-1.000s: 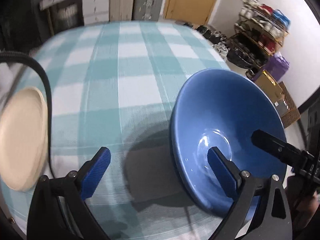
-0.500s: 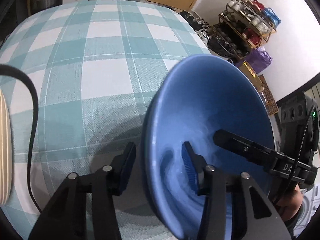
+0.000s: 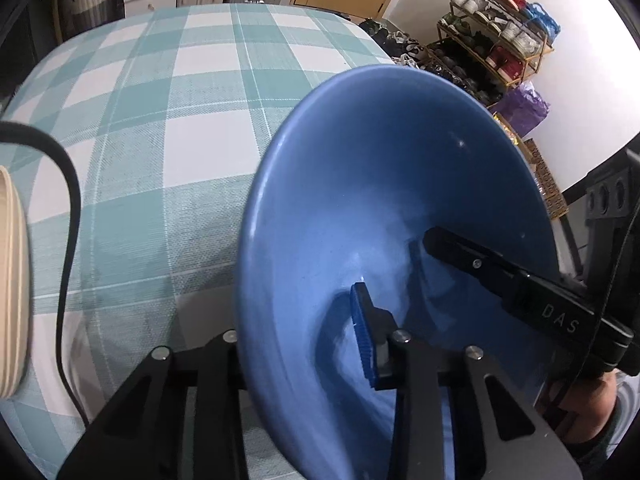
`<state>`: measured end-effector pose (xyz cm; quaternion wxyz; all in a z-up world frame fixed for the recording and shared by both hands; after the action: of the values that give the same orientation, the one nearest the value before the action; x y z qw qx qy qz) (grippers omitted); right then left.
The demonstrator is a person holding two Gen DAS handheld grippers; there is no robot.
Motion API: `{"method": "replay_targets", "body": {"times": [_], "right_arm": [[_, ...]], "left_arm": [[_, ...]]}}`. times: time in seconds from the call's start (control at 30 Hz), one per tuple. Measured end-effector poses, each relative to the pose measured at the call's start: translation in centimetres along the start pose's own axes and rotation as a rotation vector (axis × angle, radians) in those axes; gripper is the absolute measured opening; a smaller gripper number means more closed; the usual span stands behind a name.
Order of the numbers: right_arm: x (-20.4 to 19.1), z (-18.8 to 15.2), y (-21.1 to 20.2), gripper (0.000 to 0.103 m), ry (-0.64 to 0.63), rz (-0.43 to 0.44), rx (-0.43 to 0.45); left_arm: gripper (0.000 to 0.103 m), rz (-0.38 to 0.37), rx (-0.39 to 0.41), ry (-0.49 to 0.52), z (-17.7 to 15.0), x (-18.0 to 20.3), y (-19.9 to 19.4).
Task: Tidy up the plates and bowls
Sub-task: 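Grasp the stack rim with the right tool while the left tool holds it, then lift the blue bowl stack with both tools and carry it toward the cream plates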
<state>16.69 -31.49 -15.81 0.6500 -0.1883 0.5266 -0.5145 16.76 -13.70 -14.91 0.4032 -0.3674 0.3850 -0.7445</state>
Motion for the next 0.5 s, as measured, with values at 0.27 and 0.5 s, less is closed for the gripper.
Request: {"method": "replay_targets", "body": {"times": [0.27, 0.5], "right_arm": [[-0.2, 0.5, 0.7, 0.02, -0.026, 0.004, -0.023], [-0.5, 1.8, 2.1, 0.02, -0.053, 0.01, -0.175]], "left_arm": [[0.031, 0.044, 0.009, 0.018, 0.1, -0.6, 0.2], [0.03, 0.069, 0.015, 0.039, 0.6, -0.8, 0.1]]}}
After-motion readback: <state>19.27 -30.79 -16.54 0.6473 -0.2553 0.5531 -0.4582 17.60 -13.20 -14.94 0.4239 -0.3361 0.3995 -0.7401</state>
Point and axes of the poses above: each gripper's, at about its wrist camera, not at the fingertips, and y roughly the way its jaws point, x to its right, z to its top, the point moved 3 cm from there along y, roughly the way its jaws point, and after that the axes turned 10 degrees about y, right-handed, at the moved point
